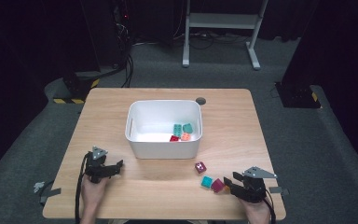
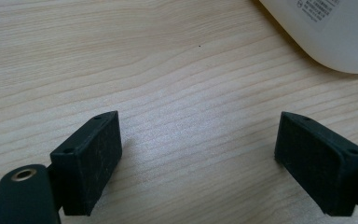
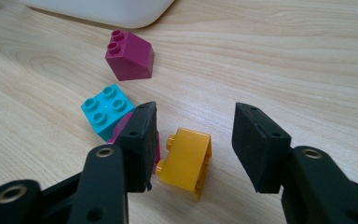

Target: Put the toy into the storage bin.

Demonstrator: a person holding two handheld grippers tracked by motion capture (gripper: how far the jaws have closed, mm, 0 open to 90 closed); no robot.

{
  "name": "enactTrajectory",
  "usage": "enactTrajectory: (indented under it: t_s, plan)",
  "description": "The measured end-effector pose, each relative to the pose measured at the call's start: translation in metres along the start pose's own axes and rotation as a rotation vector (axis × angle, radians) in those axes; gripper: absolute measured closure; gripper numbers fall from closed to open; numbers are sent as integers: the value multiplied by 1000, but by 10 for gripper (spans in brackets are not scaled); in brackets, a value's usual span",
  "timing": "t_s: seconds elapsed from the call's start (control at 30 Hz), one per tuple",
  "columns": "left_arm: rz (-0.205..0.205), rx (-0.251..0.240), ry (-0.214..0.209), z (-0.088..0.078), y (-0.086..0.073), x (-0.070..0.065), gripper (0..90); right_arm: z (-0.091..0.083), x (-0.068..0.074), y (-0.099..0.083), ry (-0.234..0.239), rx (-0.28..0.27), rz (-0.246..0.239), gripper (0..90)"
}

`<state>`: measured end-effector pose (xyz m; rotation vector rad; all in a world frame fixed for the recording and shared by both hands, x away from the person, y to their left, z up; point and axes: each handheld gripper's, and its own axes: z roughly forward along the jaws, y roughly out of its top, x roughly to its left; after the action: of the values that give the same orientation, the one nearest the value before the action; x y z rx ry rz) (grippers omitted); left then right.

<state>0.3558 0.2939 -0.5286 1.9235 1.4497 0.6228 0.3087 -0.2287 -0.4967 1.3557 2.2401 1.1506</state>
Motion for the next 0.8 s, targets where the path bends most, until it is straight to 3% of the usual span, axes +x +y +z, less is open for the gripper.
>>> enactTrajectory:
  t_s: [0.43, 0.8]
  plan:
    - [-4, -3, 0, 0, 0, 0, 147, 10, 0, -3, -5, 43, -8, 667]
    - [-5, -5, 0, 0, 0, 0, 147, 12, 0, 1, -15, 43, -23, 676]
